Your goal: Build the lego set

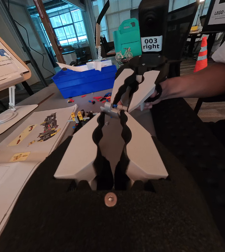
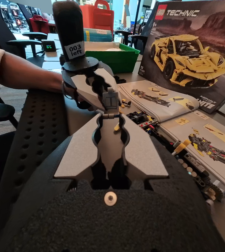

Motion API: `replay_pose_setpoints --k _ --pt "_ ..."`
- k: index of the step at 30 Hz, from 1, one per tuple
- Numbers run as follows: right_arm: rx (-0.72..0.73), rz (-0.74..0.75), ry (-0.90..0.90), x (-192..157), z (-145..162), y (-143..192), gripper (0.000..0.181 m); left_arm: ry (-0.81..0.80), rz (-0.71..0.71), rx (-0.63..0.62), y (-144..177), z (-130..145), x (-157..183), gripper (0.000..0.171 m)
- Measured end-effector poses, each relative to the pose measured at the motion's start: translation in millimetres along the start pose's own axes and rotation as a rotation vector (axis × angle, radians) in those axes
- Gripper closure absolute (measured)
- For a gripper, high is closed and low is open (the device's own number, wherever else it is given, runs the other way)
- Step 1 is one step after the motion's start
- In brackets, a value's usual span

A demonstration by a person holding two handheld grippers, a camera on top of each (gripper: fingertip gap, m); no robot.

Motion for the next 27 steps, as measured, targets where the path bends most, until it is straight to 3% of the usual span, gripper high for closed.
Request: replay_pose_setpoints --k 6,10,15,19,22,27 --pt "0.024 0.046 0.040 1.2 -3.0 1.8 0.158 0.057 0.024 0.015 -2.2 0.3 -1.8 0.152" --pt "0.076 0.044 0.046 -0.9 -8.1 4.3 0.160 0.195 0.110 0.054 -0.8 -2.3 -3.5 0.170" --pt "0.075 -0.001 -0.038 1.0 -7.4 4.0 0.157 0.360 0.173 0.104 2.6 -5.1 -12.6 0.171" --pt "0.060 -0.017 -0.076 2.8 -4.4 2.3 0.156 0.436 0.164 0.060 0.2 1.9 -17.7 0.171" --pt "0.039 0.002 -0.073 6.1 -0.6 -0.7 0.155 0.563 0.234 -0.007 -4.0 10.9 -10.2 0.171" --pt "-0.017 -0.203 -0.362 3.5 7.7 -3.1 0.154 0.614 0.306 -0.017 -4.1 10.8 0.4 0.171"
Point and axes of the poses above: each gripper's, where its closed fingertips meet, y back along the fingers, z out of its underside, x = y × z across the jaws, the point moved 2 cm from there along y, back along the fingers, and after that the axes turned 5 degrees about z, right-handed, at the moved point
